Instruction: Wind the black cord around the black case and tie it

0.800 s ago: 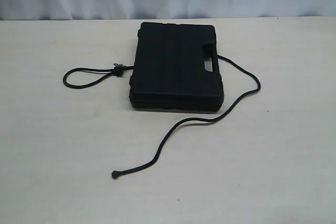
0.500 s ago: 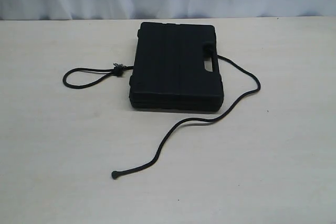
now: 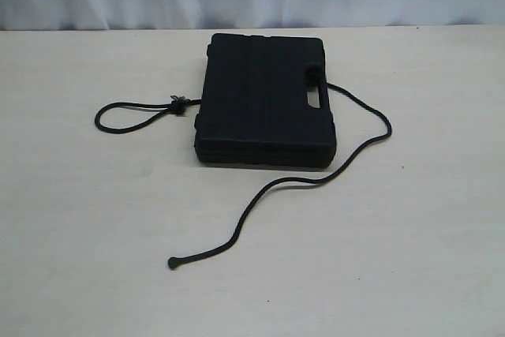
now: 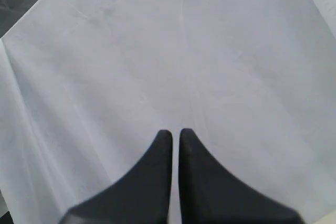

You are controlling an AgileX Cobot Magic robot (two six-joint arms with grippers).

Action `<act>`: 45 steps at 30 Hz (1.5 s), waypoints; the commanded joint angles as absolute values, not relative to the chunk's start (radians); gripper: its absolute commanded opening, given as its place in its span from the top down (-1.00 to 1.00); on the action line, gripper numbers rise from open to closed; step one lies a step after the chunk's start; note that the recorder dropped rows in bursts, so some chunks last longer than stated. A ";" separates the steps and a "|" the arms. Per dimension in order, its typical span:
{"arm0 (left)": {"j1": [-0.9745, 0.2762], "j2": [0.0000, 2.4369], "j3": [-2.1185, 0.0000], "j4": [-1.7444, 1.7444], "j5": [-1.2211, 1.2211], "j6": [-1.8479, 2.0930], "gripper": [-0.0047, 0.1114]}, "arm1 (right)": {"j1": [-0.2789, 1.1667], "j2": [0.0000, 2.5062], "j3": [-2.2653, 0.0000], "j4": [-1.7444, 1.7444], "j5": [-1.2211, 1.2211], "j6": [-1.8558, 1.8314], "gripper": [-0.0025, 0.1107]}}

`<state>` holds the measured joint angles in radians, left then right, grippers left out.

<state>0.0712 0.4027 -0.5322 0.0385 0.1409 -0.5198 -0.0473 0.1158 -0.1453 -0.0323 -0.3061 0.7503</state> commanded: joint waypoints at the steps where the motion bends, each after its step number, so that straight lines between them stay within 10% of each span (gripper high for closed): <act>1: 0.073 0.545 -0.680 0.045 0.172 -0.520 0.92 | -0.053 0.211 -0.251 -0.097 -0.304 0.778 0.88; 14: 0.073 0.686 -0.732 0.223 -0.334 -0.534 0.92 | -0.052 0.535 -0.575 -0.820 -0.196 1.195 0.88; 23: -0.096 1.038 -1.074 0.546 0.445 -0.550 0.92 | 0.035 1.020 -0.820 -1.744 -0.199 1.962 0.88; 31: -0.164 1.273 -1.211 -0.376 0.896 0.576 0.92 | 0.048 1.323 -0.891 -1.744 -0.214 1.803 0.88; 40: -0.164 1.378 -1.211 -0.658 1.131 0.763 0.92 | 0.020 1.430 -0.911 -1.694 0.755 1.468 0.88; 45: -0.164 1.379 -1.211 -0.640 1.077 0.763 0.92 | -0.015 1.542 -0.983 -0.264 0.381 0.284 0.88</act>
